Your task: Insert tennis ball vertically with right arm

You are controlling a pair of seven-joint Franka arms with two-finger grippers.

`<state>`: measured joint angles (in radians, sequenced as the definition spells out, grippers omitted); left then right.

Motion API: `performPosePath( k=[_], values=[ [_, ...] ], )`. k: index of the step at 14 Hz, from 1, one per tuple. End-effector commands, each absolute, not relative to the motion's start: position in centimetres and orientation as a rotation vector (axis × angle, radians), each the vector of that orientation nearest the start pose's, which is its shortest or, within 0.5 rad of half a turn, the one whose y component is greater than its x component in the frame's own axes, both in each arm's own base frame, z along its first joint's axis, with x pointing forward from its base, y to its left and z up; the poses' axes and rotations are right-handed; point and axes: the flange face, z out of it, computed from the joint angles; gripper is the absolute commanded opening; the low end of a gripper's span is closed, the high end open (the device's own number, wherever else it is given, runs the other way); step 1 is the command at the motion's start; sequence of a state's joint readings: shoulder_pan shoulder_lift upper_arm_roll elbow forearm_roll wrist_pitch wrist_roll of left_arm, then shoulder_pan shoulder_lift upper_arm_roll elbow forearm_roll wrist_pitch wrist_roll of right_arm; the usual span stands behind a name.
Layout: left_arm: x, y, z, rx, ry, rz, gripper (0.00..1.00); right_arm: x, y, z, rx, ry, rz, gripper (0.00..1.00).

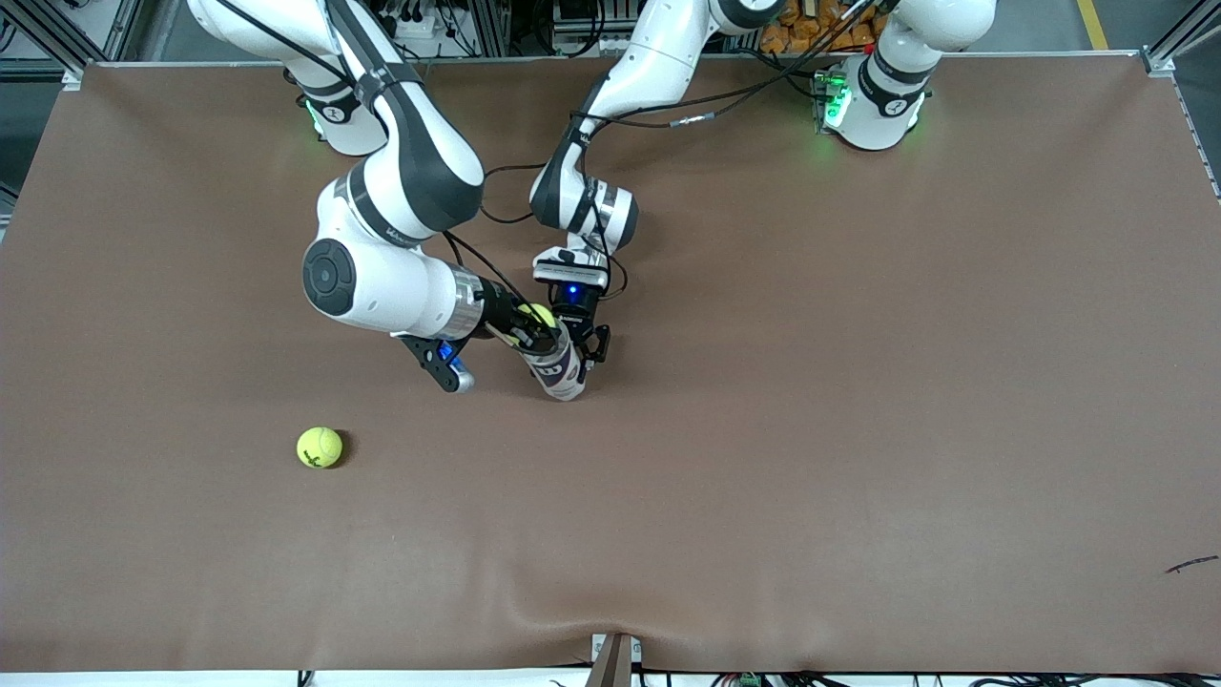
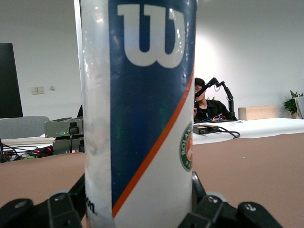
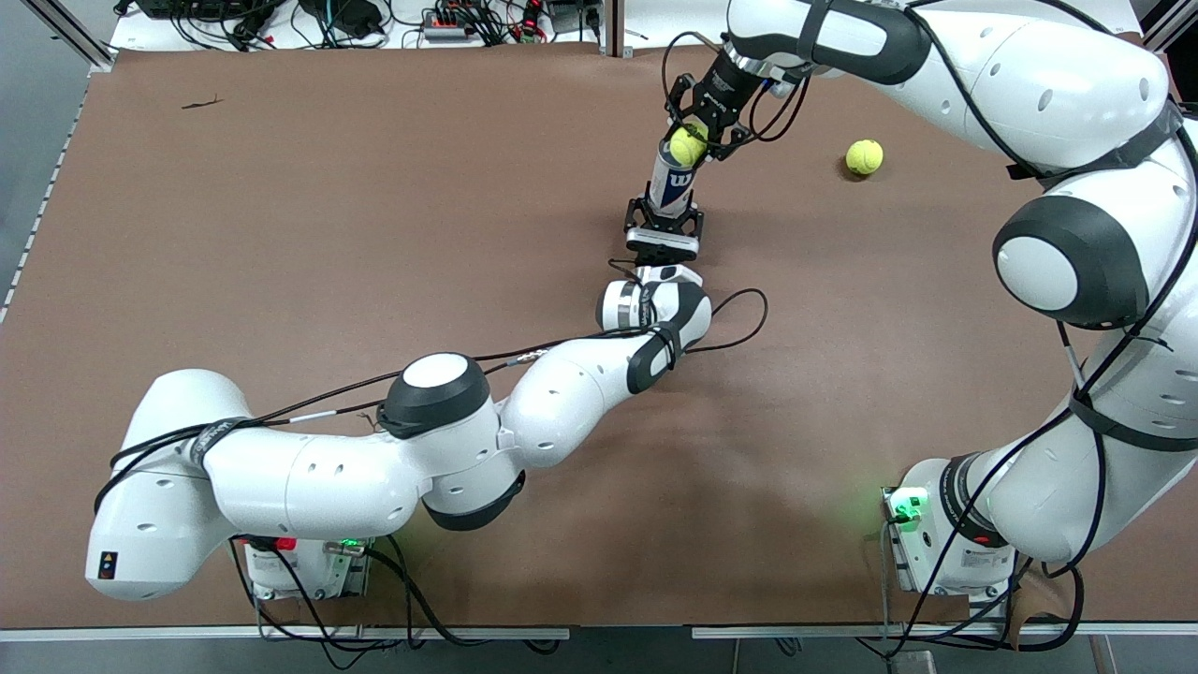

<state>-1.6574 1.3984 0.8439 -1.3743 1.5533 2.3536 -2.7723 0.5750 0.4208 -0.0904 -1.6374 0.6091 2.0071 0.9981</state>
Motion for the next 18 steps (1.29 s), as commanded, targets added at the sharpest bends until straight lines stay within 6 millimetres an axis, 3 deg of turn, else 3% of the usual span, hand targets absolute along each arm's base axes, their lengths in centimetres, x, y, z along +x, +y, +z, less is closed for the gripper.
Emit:
performPosePath(
  k=[1, 2, 3, 4, 9, 11, 12, 14, 17, 18],
  values=[
    [39.6, -58.8, 4.9, -2.252, 0.171, -2.515, 0.83, 57.4, 35.3, 37.8, -2.522, 1.078, 0.527, 0.0],
    [39.6, -58.8, 4.9, -2.252, 0.171, -2.515, 0.83, 57.5, 35.1, 37.7, -2.514, 1.088, 0.532, 0.1],
    [39.5, -58.9, 5.0, -2.252, 0.171, -2.516, 0.83, 57.6, 35.1, 37.5, -2.514, 1.092, 0.534, 0.44],
    [39.4, -59.0, 5.1, -2.254, 0.171, -2.518, 0.83, 57.7, 35.0, 37.6, -2.51, 1.098, 0.532, 0.97],
    [39.8, -58.8, 5.1, -2.249, 0.163, -2.516, 0.83, 57.8, 35.3, 38.1, -2.504, 1.125, 0.525, 1.0],
    [39.8, -58.8, 5.1, -2.249, 0.163, -2.516, 0.83, 58.7, 34.2, 39.0, -2.493, 1.131, 0.503, 1.0],
    [39.8, -58.8, 5.1, -2.247, 0.162, -2.518, 0.83, 59.7, 32.6, 39.6, -2.484, 1.144, 0.478, 1.0],
    [39.8, -58.8, 5.1, -2.249, 0.16, -2.52, 0.83, 62.3, 26.8, 40.0, -2.525, 1.143, 0.425, 1.0],
    [39.8, -58.8, 5.1, -2.249, 0.16, -2.52, 0.85, 64.8, 18.9, 39.2, -2.664, 0.998, 0.34, 1.0],
    [39.8, -58.8, 5.1, -2.25, 0.159, -2.521, 0.86, 65.5, 16.5, 37.8, -2.712, 0.968, 0.321, 1.0]
  ],
)
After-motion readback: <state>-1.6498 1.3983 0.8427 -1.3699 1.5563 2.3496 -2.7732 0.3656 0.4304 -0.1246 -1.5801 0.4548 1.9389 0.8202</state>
